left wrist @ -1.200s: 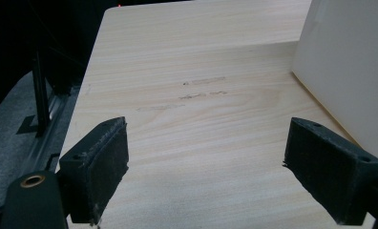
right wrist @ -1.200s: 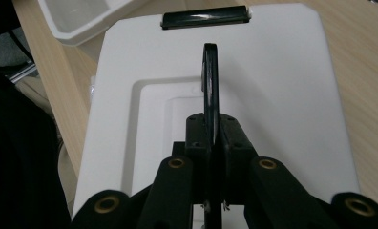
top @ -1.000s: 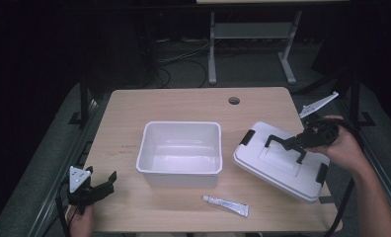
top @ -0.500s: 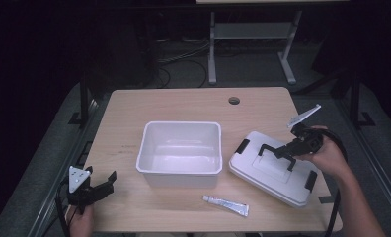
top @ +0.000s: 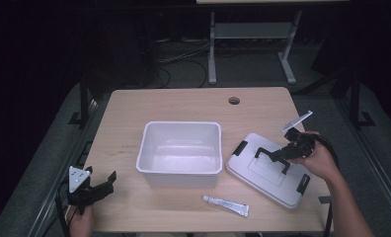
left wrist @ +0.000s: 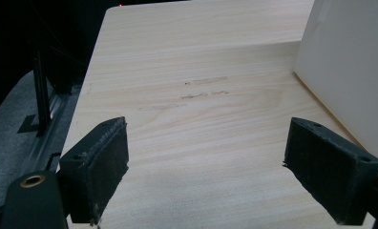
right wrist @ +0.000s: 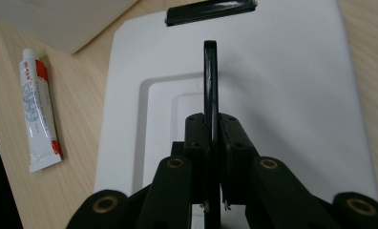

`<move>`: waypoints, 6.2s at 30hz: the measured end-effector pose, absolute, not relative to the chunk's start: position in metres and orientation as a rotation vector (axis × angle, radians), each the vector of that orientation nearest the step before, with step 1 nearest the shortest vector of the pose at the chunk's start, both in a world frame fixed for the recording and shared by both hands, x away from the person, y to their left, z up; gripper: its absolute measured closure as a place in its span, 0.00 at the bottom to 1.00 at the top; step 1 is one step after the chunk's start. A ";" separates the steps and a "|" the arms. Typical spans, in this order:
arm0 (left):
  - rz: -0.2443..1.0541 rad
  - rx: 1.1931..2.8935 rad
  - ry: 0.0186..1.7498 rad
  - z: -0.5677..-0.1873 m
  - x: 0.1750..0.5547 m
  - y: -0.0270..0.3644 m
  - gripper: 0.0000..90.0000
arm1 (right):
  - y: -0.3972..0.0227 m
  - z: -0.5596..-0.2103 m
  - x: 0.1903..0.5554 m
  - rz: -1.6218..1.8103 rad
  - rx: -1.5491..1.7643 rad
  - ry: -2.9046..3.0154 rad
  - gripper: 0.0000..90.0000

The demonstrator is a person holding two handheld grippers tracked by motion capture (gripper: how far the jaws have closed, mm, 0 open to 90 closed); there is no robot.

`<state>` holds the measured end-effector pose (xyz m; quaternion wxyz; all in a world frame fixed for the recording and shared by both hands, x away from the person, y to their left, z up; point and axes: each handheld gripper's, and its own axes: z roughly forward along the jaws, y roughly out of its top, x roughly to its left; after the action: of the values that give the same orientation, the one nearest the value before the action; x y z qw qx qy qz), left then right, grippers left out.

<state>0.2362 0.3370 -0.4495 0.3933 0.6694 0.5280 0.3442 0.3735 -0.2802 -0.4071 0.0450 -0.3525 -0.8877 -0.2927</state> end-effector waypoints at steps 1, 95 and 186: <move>0.871 1.697 1.339 -0.450 0.236 0.337 0.16 | -0.280 -0.408 0.374 -0.893 -1.076 -2.712 0.92; 0.857 1.695 1.332 -0.449 0.236 0.336 0.16 | -0.179 -0.410 0.286 -0.953 -0.640 -2.841 0.44; 0.842 1.679 1.339 -0.449 0.236 0.339 0.16 | -0.116 -0.448 0.266 -0.799 -0.376 -2.930 0.79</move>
<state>0.2355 0.3393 -0.4488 0.4054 0.6653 0.5306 0.3339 0.2661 -0.1155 -0.4484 0.0404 -0.1229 -0.9566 -0.2609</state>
